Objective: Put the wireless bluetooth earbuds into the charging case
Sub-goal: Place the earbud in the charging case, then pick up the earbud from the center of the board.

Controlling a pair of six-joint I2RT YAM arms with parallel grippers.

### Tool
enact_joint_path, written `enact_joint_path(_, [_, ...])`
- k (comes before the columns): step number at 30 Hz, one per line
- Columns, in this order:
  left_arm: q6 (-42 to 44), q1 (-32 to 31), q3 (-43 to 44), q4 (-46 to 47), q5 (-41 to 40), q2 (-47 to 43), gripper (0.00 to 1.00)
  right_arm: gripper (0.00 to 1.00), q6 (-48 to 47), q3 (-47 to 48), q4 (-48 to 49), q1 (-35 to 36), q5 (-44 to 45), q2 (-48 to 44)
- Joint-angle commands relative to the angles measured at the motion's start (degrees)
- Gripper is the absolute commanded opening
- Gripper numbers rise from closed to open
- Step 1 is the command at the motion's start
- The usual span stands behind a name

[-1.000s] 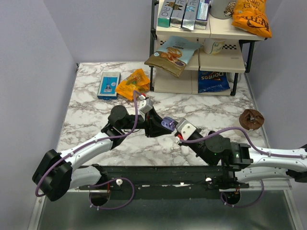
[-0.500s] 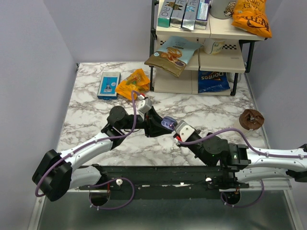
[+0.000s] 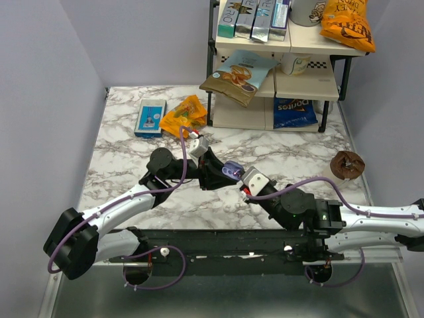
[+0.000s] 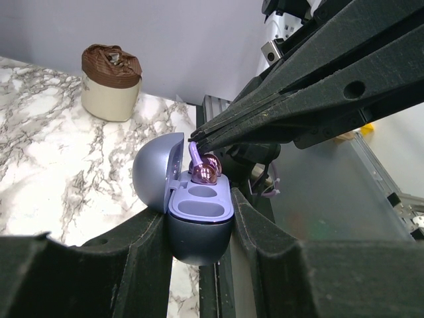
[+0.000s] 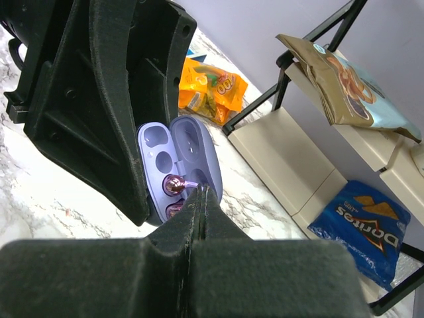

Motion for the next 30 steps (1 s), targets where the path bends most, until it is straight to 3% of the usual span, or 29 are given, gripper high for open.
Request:
enact_joint_path(1, [1.14, 0.24, -0.58, 2.91, -1.74, -1.40, 0.00, 0.01, 0.90, -0.01, 0.09, 0.88, -0.19, 0.28])
enact_joint_path(7, [1.40, 0.24, -0.58, 2.91, -2.09, -1.40, 0.00, 0.01, 0.81, 0.26, -0.17, 1.32, -0.45, 1.07])
enact_joint_path(13, [1.76, 0.24, -0.58, 2.38, -2.44, -1.49, 0.00, 0.17, 0.89, 0.70, -0.26, 1.41, -0.28, 0.89])
enact_joint_path(20, [2.11, 0.24, -1.28, 2.12, -2.97, -1.75, 0.00, 0.47, 1.94, 1.75, 0.26, 1.41, 2.70, -1.74])
enact_joint_path(23, [2.55, 0.24, -1.98, 1.68, -3.84, -2.10, 0.00, 0.51, 3.53, 2.19, 0.70, 1.41, 4.90, -5.69])
enact_joint_path(26, [3.42, 0.24, -3.29, 1.06, -5.77, -3.06, 0.00, 0.50, 8.18, 1.23, 0.62, -2.01, 5.70, -10.35])
enact_joint_path(27, [3.77, 0.24, -3.82, 1.06, -6.48, -3.51, 0.00, 0.50, 10.10, 0.79, -0.77, -6.37, 3.79, -11.14])
enact_joint_path(28, [3.95, 0.24, -4.35, 1.06, -7.18, -3.95, 0.00, 0.49, 17.69, 1.57, -4.09, -9.55, 1.68, -11.67])
enact_joint_path(29, [3.95, 0.15, -5.57, 1.23, -8.58, -4.73, 0.00, 0.48, 21.16, 1.75, -11.00, -13.06, -1.39, -11.41])
enact_joint_path(30, [4.04, 0.07, -6.28, 1.24, -9.20, -5.35, 0.00, 0.48, 24.16, 2.10, -14.29, -20.23, -7.68, -10.54])
